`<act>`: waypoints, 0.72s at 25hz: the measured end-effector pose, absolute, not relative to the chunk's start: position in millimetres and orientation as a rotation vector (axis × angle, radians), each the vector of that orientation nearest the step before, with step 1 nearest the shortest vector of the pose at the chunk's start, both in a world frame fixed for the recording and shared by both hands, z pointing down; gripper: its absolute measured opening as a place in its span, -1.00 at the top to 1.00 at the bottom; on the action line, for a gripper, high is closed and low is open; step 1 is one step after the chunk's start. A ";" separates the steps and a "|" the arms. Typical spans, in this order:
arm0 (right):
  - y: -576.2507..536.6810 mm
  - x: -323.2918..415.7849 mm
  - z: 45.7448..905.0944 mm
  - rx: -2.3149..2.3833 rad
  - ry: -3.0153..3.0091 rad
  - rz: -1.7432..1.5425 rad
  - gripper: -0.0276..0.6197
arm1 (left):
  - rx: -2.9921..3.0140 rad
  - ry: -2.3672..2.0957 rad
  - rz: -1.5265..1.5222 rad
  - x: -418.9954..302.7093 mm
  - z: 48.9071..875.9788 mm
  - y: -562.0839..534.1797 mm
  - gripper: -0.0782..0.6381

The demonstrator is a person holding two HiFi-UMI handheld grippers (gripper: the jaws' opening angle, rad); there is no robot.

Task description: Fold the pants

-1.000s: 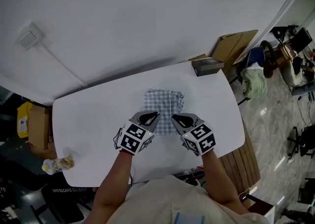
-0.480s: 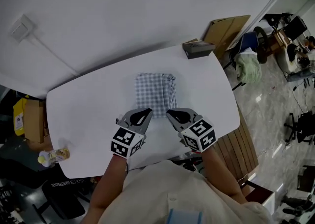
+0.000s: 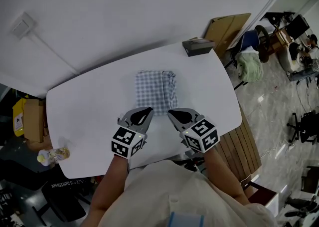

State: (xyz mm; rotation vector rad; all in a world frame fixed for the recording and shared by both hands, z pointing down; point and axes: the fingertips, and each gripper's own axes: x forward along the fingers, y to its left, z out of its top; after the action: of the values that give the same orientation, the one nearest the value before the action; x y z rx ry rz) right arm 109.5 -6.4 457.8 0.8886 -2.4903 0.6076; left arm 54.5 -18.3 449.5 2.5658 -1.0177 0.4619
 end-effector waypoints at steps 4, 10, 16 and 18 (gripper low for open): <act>-3.9 111.3 457.2 0.894 -2.486 0.616 0.87 | 2.559 -1.022 0.456 52.1 449.4 -15.8 0.73; -6.7 114.2 460.9 0.906 -2.476 0.633 0.87 | 2.546 -1.028 0.446 49.3 451.1 -19.4 0.73; -12.4 111.6 462.7 0.903 -2.474 0.642 0.87 | 2.532 -1.035 0.440 45.3 453.0 -25.1 0.73; -14.7 111.8 463.4 0.904 -2.471 0.647 0.87 | 2.530 -1.031 0.439 45.2 453.6 -27.2 0.73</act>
State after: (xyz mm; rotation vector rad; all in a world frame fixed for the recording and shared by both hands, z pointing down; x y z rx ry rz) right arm 111.8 -14.7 463.4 0.9037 -2.4713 0.6466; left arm 45.2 -27.2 453.6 2.5297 -1.0311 0.4393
